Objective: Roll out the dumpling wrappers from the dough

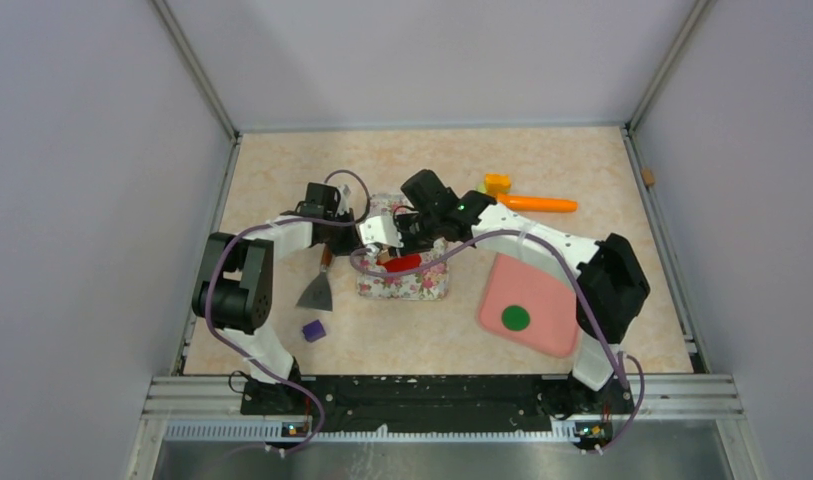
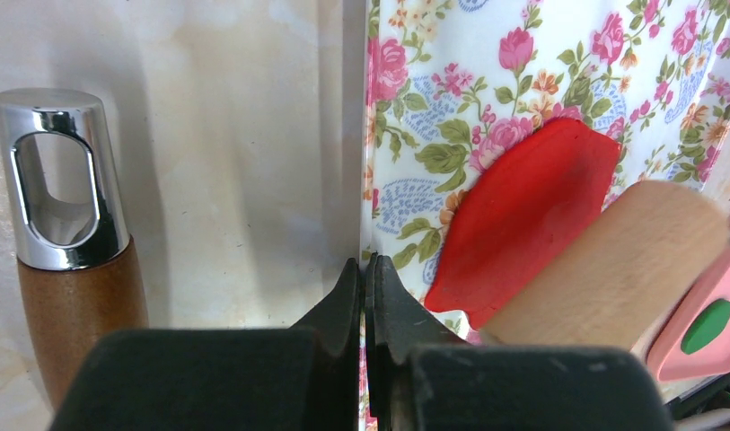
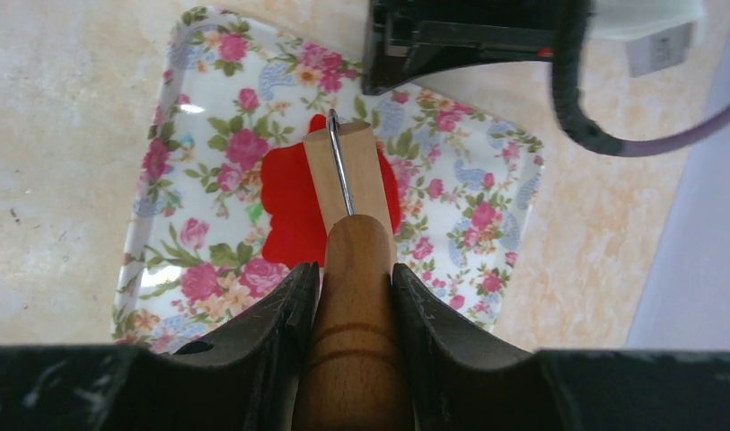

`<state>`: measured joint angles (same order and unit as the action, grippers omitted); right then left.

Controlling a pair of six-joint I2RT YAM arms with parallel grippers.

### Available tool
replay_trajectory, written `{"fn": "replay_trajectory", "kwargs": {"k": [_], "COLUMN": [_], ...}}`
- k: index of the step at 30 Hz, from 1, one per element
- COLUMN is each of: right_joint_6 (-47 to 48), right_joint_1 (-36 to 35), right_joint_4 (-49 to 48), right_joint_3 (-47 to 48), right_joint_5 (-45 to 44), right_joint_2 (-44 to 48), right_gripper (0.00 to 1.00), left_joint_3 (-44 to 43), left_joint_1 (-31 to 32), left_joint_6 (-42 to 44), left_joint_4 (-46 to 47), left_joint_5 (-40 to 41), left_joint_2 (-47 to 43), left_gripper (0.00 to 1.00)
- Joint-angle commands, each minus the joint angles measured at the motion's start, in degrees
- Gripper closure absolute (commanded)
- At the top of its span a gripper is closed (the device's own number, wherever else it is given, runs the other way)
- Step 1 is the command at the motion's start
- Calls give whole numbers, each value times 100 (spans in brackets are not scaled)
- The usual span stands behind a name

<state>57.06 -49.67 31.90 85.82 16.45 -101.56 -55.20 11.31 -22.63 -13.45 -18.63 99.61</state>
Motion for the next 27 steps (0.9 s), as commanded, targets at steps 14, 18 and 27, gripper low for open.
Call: {"fn": "replay_trajectory", "kwargs": {"k": [14,18,27], "right_joint_6": [-166,-303,-590], "right_joint_1": [-397,-404,-351], "right_joint_4": [2332,2449,2846], "right_joint_3": [-183,-149,1960], "right_joint_5": [900,807,-135], "right_joint_2": [-496,-423,-394], "right_gripper": [100,100,100], "left_joint_3": [-195,-193,-178], "left_joint_1": [-197,-221,-226], "left_joint_6": [-103,-110,-181], "left_joint_4": [-17,0,5], "left_joint_5": [220,204,203], "left_joint_2": [347,374,377], "left_gripper": [100,100,100]}}
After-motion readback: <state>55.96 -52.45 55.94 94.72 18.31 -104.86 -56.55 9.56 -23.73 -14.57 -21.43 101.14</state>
